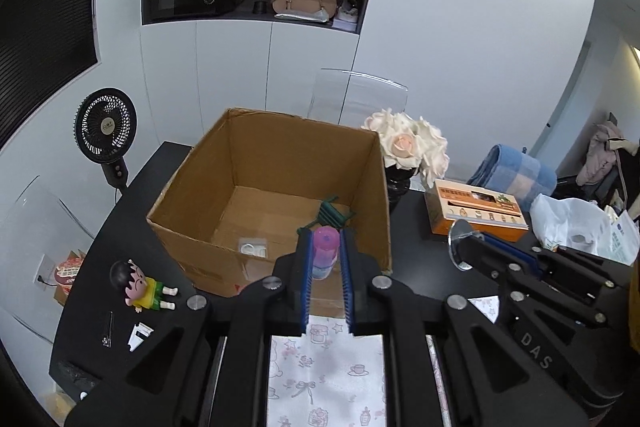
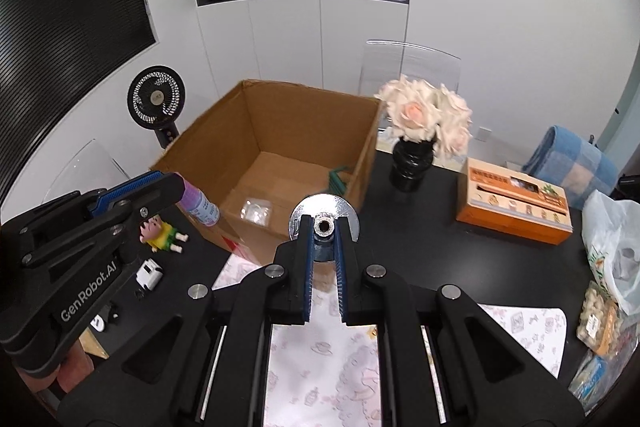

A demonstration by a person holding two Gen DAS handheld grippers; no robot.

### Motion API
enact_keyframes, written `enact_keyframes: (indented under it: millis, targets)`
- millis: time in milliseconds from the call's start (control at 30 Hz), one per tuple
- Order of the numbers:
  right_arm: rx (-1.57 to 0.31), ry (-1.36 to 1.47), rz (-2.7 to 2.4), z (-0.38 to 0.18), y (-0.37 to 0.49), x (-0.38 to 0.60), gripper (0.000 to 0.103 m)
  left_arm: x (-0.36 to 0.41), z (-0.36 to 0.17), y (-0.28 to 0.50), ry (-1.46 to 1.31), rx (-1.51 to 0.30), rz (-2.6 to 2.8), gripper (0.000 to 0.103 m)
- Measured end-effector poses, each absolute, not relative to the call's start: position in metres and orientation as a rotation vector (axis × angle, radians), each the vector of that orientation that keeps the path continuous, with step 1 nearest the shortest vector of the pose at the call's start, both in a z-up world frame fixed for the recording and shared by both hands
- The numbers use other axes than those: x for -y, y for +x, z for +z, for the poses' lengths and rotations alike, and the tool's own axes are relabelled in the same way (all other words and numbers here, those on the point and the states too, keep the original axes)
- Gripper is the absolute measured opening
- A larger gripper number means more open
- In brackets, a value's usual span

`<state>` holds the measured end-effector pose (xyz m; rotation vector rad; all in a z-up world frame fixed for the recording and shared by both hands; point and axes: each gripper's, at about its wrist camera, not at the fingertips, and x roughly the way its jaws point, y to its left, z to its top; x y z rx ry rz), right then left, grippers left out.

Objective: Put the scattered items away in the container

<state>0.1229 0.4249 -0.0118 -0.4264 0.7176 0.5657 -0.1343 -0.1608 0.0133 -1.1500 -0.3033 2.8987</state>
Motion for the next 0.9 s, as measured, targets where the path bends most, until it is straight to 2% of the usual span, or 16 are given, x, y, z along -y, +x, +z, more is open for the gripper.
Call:
enact_keyframes:
  millis: [467,900]
  targets:
    - [-0.841,-0.386,0.599,-0.036,0.186,-0.479,0.01,0.206,-0.022,-0.194,-1.249,0.391,2.907,0.013]
    - [-0.951,-0.409,0.544,-0.086,0.235,-0.501,0.01,0.239,-0.071,-0.238,-1.356,0.524,2.872,0.013]
